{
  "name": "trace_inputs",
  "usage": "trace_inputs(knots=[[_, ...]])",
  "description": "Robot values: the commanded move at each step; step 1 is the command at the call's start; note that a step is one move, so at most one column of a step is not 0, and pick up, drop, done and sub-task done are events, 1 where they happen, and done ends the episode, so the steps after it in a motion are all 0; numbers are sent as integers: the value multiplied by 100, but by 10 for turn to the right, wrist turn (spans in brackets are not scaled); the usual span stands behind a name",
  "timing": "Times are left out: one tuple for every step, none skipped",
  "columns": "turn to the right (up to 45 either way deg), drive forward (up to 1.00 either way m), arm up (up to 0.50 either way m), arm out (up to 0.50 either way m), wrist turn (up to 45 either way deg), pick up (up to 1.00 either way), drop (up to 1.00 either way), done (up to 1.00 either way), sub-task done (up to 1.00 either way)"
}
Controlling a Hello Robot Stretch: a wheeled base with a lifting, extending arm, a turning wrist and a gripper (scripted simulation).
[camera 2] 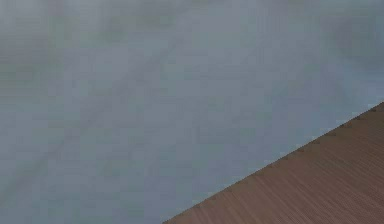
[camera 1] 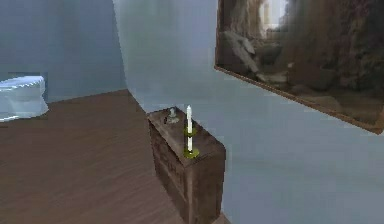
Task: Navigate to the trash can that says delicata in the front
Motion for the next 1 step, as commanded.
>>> trace_inputs(knots=[[0, 0, 0, 0, 0, 0, 0, 100, 0]])
